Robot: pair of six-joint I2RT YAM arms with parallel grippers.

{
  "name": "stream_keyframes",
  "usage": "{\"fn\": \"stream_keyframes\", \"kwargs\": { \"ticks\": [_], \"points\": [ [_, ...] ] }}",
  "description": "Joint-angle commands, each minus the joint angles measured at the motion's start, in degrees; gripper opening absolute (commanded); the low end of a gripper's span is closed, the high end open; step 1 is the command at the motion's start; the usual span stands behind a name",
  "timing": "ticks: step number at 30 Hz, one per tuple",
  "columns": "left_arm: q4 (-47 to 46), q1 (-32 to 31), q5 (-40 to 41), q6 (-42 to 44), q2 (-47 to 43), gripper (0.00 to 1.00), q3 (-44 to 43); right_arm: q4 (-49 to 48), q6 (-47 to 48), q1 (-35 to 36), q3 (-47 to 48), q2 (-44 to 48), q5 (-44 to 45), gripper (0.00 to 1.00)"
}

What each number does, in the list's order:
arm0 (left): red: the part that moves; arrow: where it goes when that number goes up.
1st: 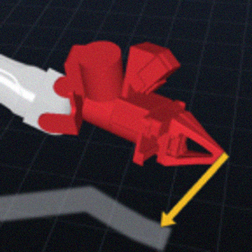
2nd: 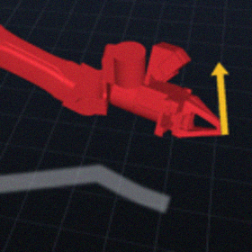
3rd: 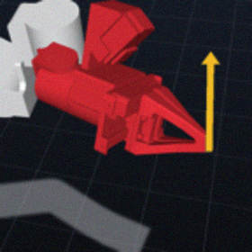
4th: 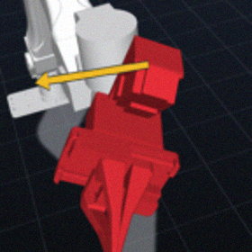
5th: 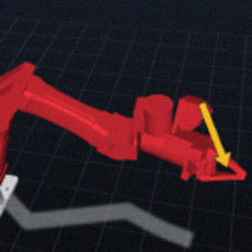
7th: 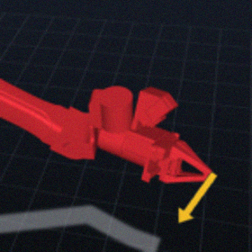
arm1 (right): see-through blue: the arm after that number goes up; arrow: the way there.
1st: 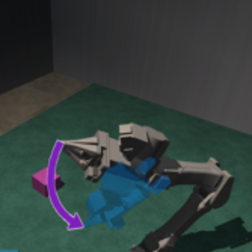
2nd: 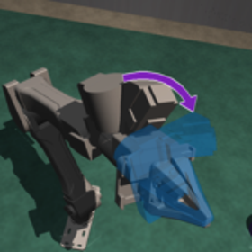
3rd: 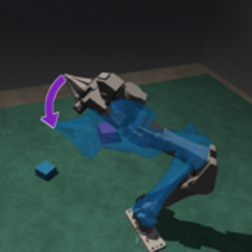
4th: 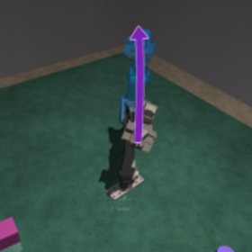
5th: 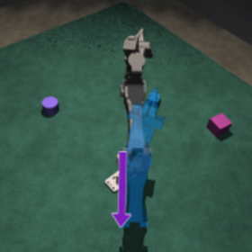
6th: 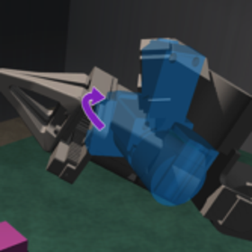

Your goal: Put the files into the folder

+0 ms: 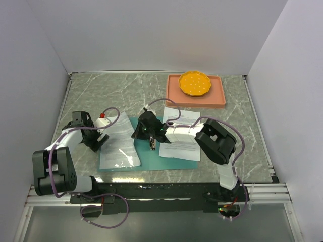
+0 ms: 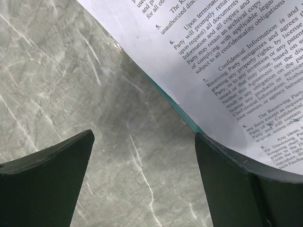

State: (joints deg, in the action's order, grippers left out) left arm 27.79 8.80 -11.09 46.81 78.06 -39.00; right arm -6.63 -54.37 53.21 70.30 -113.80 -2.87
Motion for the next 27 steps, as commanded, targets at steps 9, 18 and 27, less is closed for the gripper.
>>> {"fn": "stream_keyframes", "kwargs": {
  "ticks": [9,18,27],
  "points": [
    [5.7,-0.6,-0.9,-1.7,2.3,0.96,1.7,-0.4,-0.3,0.5,-3.2,2.6,-0.3,0.0],
    [5.1,-0.5,-0.8,-2.7,2.3,0.96,1.1,0.0,0.1,0.8,-3.8,3.0,-0.7,0.0],
    [7.4,0.9,-1.4,-4.4,3.1,0.96,-4.0,4.9,3.3,1.1,-3.8,4.5,-0.6,0.38]
  ]
}}
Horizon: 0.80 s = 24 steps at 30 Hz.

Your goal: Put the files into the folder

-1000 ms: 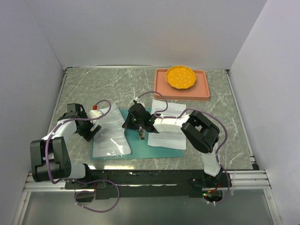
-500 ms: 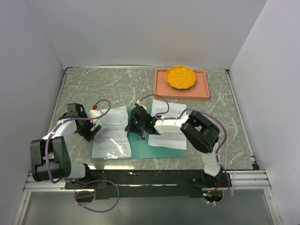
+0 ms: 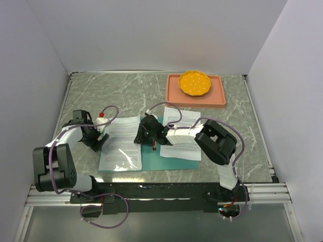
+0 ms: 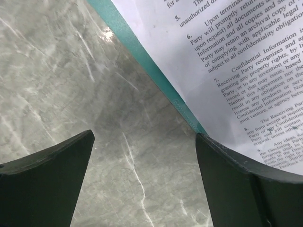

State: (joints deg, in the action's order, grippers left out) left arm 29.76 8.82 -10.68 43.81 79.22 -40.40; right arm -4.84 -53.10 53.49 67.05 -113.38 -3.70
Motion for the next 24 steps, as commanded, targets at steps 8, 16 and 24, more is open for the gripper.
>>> {"fn": "stream_keyframes", "kwargs": {
  "ticks": [8,16,24],
  "points": [
    [11.5,7.3,-7.9,-2.0,2.6,0.96,-15.5,4.3,6.4,0.8,-0.4,8.2,-2.1,0.71],
    [16.8,7.2,-14.5,-6.9,1.2,0.96,-26.5,11.2,10.5,-1.0,-2.3,16.7,-0.9,0.53],
    [11.8,-11.3,-12.1,-18.4,-3.8,0.91,-21.9,11.5,12.1,-2.8,-12.0,21.4,-2.4,0.46]
  ]
}}
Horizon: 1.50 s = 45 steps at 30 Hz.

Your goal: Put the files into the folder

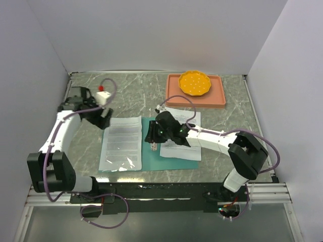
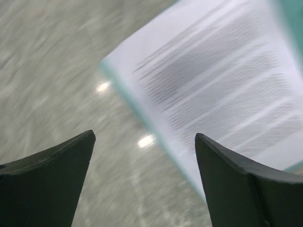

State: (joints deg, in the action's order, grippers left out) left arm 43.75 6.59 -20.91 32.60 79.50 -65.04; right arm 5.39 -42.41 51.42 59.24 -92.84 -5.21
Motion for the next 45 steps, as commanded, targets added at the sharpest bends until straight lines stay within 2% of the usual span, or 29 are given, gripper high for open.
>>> {"fn": "stream_keyframes", "kwargs": {
  "ticks": [1,4,10,17,24,32,40,45],
  "points": [
    [-2.8,-12.4,-2.3,-8.1,-4.0,0.91,3.1,0.9,1.2,-0.7,-4.8,0.8,-1.4,0.46],
    [-3.2,-16.3,-2.6,-10.1,-0.9,0.88,2.4,-0.9,1.0,-0.6,-6.6,0.5,-3.6,0.44],
    [-2.0,-17.0,-4.0,-11.3,5.3,0.85,-3.9,-0.5,1.2,-0.9,-5.5,-2.7,-4.7,0.33],
    [-2.6,-17.2,-3.0,-11.9,5.9,0.85,-5.4,-3.5,-0.7,-3.4,-4.1,-9.1,-10.0,0.29],
    [-2.7,-17.1,-2.7,-11.9,5.9,0.86,-6.8,-3.7,-2.8,-5.4,0.3,-14.0,-9.0,0.28],
    [-3.4,-17.1,-2.1,-11.9,5.1,0.88,-5.7,-5.2,-5.7,-6.2,4.0,-16.5,-8.7,0.22],
    [-3.2,-19.1,-4.8,-15.7,7.5,0.87,-8.7,-16.7,-8.3,-4.7,2.9,-11.8,-9.8,0.32],
    [-3.0,-19.6,-6.7,-17.1,8.8,0.86,-9.9,-14.9,-2.7,-6.5,1.8,-4.3,-9.1,0.35]
  ]
}}
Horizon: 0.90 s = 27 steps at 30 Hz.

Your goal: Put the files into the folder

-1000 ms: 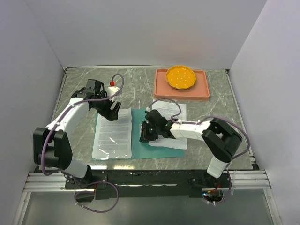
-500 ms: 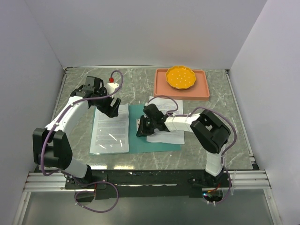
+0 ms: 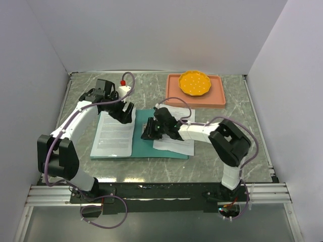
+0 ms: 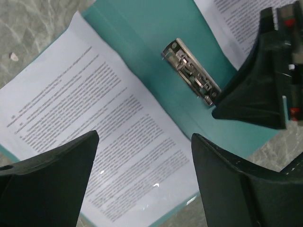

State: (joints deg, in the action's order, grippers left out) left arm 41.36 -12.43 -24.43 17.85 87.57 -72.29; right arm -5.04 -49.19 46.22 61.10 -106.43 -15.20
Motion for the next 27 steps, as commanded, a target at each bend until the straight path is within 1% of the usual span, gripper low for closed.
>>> {"fn": "stream_keyframes", "kwargs": {
  "ticks": [1,3,7,9,11,15,18,19,22,25,26,27],
  "points": [
    [-0.8,-0.8,-3.2,-2.7,0.8,0.86,-2.4,-3.7,5.2,-1.8,-0.4,11.7,1.1,0.37],
    [-1.5,-1.5,-3.3,-3.2,1.6,0.86,-2.3,-1.1,7.3,-3.1,-1.5,13.3,2.1,0.37],
    [-2.7,-2.8,-3.9,-5.4,3.3,0.84,-1.8,-2.1,7.3,-6.4,-4.5,13.7,-0.7,0.36],
    [-2.9,-3.0,-4.5,-6.1,4.3,0.74,-1.8,-0.4,7.7,-6.6,-4.2,12.1,-0.5,0.33],
    [-3.0,-3.0,-5.2,-6.8,4.9,0.69,-1.5,-0.4,8.0,-6.5,-4.1,10.9,-1.1,0.31],
    [-2.5,-3.8,-5.4,-7.7,5.7,0.67,-1.6,-1.0,7.9,-6.6,-4.1,7.3,-3.0,0.33],
    [-3.9,-4.7,-5.7,-9.1,5.2,0.63,-0.4,-2.0,7.3,-6.4,-4.4,5.3,-4.3,0.3],
    [-4.4,-5.1,-5.5,-9.8,5.0,0.62,0.8,-2.6,7.1,-6.4,-4.5,4.7,-4.7,0.27],
    [-6.3,-7.6,-4.5,-11.1,4.4,0.58,3.5,-3.7,6.2,-5.8,-5.1,3.3,-5.4,0.26],
    [-8.5,-9.6,-3.1,-12.9,3.9,0.49,6.1,-4.6,5.4,-5.3,-5.7,2.4,-6.1,0.24],
    [-9.0,-9.9,-2.8,-13.4,3.9,0.41,6.7,-5.1,5.2,-5.3,-5.9,2.2,-6.2,0.24],
    [-10.0,-10.4,-2.3,-14.4,4.1,0.38,7.2,-5.2,5.1,-5.2,-6.0,1.8,-6.3,0.23]
  ]
}}
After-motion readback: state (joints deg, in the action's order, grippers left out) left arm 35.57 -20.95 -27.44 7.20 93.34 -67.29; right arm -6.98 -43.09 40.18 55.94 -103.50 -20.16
